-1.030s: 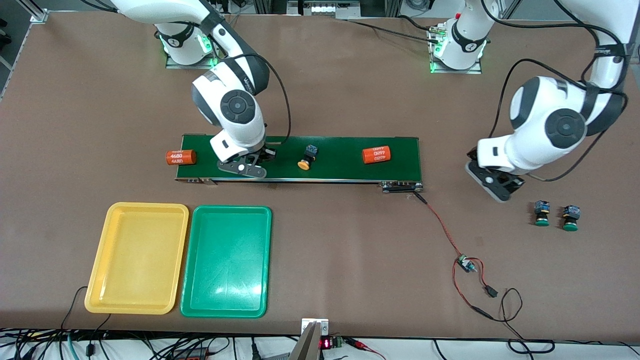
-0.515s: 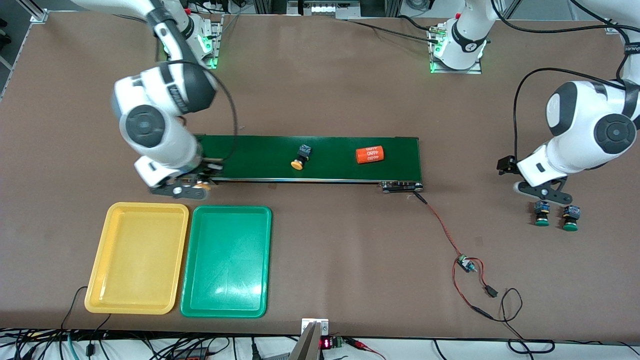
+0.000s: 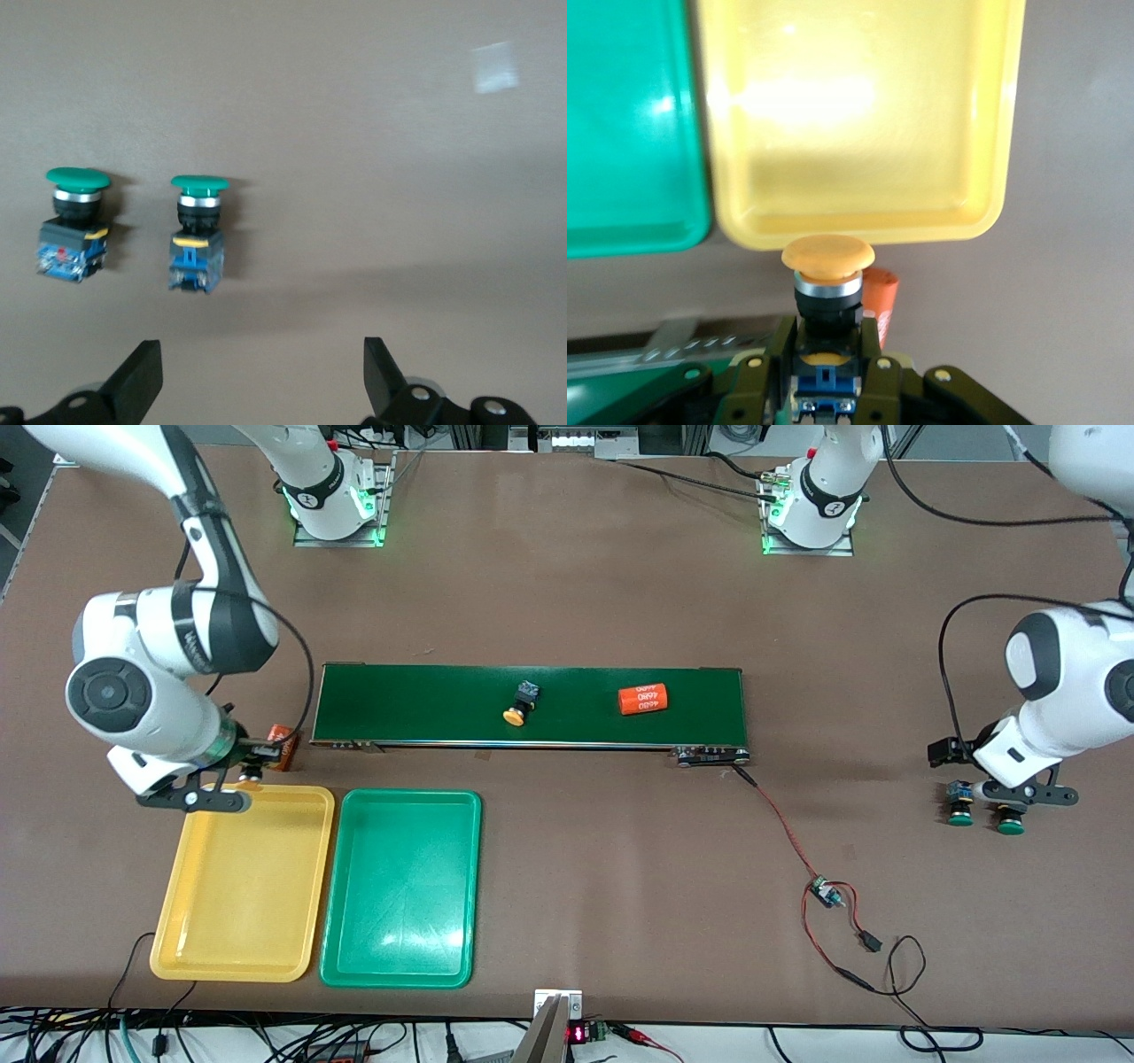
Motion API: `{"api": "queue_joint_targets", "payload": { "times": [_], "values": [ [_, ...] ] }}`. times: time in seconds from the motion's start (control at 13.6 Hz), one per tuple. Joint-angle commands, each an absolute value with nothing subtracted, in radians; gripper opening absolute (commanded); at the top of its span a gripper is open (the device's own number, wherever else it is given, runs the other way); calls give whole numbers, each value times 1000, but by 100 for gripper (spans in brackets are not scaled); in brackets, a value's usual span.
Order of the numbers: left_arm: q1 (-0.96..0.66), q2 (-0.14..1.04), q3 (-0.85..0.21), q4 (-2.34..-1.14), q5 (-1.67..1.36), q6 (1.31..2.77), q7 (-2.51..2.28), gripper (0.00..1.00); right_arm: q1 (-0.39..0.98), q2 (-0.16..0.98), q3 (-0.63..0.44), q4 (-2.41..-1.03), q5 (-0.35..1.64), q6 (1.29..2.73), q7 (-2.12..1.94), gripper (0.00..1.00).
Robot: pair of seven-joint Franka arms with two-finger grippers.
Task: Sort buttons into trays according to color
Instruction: 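Carry the yellow button over the yellow tray while the left gripper reaches green buttons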
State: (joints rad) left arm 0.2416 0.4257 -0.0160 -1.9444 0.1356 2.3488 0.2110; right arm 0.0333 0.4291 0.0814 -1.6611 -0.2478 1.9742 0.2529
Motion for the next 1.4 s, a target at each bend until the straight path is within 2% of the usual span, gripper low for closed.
{"api": "queue_joint_targets", "payload": {
  "times": [0.0,0.37,0.59,0.74,0.88,0.96,1.03,1.1,1.18,1.32],
  "values": [
    [235,495,24,-1908,127,2431,288,100,-1,491,72,-1660,-342,2081,230,0],
    [227,549,43,-1910,133,2531,365,100,-46,626,20,-1658,-481,2348,229,0],
    [225,583,58,-1910,133,2600,425,100,-66,666,18,-1657,-506,2413,227,1],
    [227,606,60,-1907,124,2614,425,100,-66,683,18,-1658,-502,2445,239,8],
    [229,614,63,-1908,117,2617,423,96,-66,690,18,-1658,-497,2454,242,34],
    [230,617,63,-1907,117,2623,423,83,-66,690,18,-1658,-497,2462,242,51],
    [230,623,64,-1907,117,2625,423,66,-67,693,18,-1660,-495,2464,242,75],
    [229,632,64,-1907,117,2625,423,56,-69,695,18,-1660,-492,2467,244,97],
    [229,635,64,-1907,117,2625,422,44,-80,698,18,-1660,-492,2471,242,100],
    [225,632,64,-1905,118,2625,417,24,-80,693,18,-1666,-492,2473,241,100]
  ]
}}
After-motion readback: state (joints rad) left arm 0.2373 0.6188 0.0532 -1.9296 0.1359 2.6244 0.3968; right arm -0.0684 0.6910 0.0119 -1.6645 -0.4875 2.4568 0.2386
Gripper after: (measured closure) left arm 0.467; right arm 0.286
